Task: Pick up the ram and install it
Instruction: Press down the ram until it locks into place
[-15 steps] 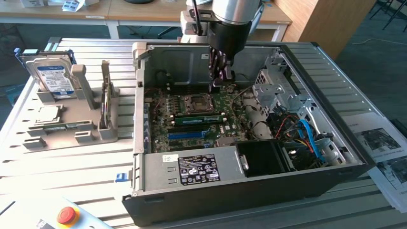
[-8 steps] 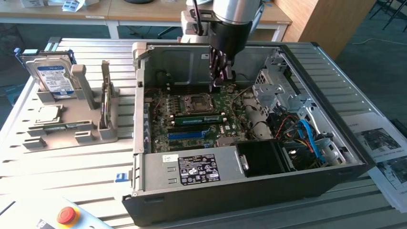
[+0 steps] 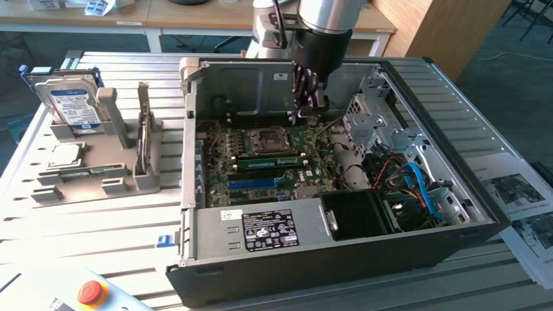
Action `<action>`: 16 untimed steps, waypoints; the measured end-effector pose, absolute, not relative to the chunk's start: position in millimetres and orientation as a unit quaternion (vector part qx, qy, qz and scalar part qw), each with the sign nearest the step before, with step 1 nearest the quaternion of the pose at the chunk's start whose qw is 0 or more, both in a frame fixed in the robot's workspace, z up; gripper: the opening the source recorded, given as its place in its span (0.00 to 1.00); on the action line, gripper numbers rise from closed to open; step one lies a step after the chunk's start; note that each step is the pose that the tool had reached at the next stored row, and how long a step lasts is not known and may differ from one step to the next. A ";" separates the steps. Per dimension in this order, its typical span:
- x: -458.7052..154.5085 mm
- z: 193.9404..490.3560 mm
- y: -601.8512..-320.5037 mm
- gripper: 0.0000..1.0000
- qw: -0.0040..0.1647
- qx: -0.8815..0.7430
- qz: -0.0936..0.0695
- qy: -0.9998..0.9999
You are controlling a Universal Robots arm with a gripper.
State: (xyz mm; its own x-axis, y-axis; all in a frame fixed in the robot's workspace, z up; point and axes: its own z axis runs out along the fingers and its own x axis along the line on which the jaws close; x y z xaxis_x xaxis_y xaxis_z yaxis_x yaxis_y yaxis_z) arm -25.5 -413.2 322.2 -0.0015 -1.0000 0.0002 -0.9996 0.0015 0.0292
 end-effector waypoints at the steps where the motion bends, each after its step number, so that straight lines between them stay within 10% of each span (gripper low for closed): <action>1: -23.7 322.2 -413.2 0.11 0.010 0.706 -0.010 -0.708; 16: 0.3 321.2 -413.8 0.11 0.011 0.707 -0.011 -0.708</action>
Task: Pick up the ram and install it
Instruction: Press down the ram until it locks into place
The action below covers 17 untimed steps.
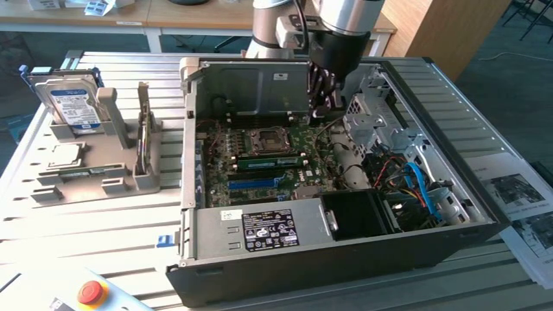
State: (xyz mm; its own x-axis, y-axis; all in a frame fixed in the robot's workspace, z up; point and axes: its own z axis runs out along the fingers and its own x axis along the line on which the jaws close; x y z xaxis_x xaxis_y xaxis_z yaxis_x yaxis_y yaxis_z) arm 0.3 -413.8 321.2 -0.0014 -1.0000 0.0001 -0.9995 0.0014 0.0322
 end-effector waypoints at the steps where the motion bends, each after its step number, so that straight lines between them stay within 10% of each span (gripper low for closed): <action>1: 0.3 320.8 -413.7 0.11 0.011 0.707 -0.011 -0.708; 17: 0.3 306.7 -413.8 0.11 0.011 0.707 -0.011 -0.708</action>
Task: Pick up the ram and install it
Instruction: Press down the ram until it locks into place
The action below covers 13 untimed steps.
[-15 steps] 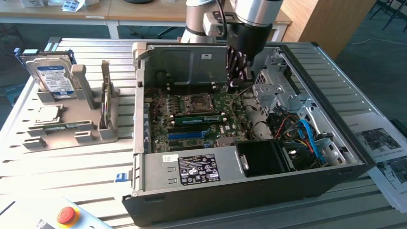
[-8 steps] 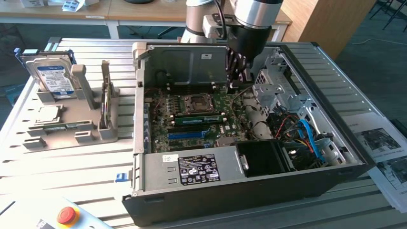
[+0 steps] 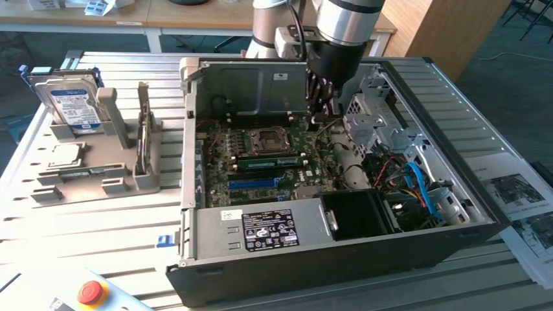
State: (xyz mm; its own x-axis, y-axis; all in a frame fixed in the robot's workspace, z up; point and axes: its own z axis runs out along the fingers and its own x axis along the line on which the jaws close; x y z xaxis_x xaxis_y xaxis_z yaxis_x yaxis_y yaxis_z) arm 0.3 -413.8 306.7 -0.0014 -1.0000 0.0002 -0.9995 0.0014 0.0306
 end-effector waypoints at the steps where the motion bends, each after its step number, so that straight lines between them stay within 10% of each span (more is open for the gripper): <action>1: 0.3 305.1 -413.7 0.11 0.011 0.707 -0.011 -0.708; 13: 0.3 288.1 -413.8 0.11 0.011 0.707 -0.011 -0.708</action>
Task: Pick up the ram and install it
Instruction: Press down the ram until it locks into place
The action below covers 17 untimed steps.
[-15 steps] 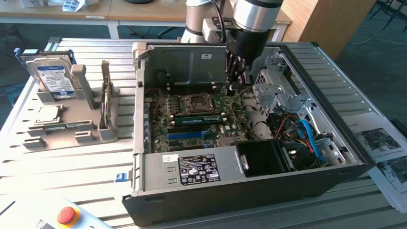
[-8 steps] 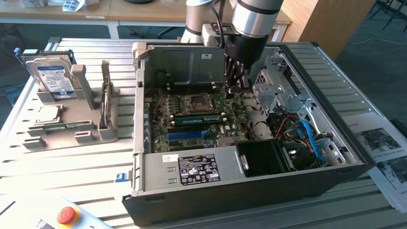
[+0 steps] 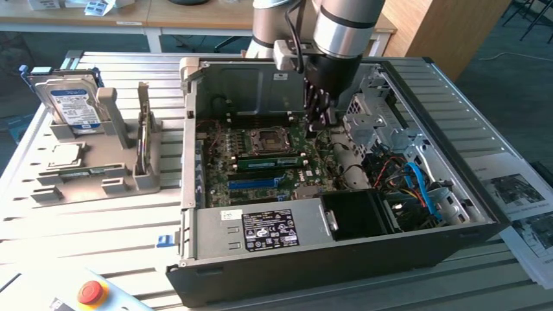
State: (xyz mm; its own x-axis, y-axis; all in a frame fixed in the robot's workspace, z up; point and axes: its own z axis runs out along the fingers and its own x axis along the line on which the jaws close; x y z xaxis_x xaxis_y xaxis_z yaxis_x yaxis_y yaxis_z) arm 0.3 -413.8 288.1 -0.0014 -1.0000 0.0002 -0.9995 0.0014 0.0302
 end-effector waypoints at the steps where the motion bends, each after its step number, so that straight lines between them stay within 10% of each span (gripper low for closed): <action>1: 0.3 286.8 -413.7 0.11 0.011 0.707 -0.011 -0.708; 17: 0.2 264.4 -413.8 0.11 0.010 0.707 -0.010 -0.708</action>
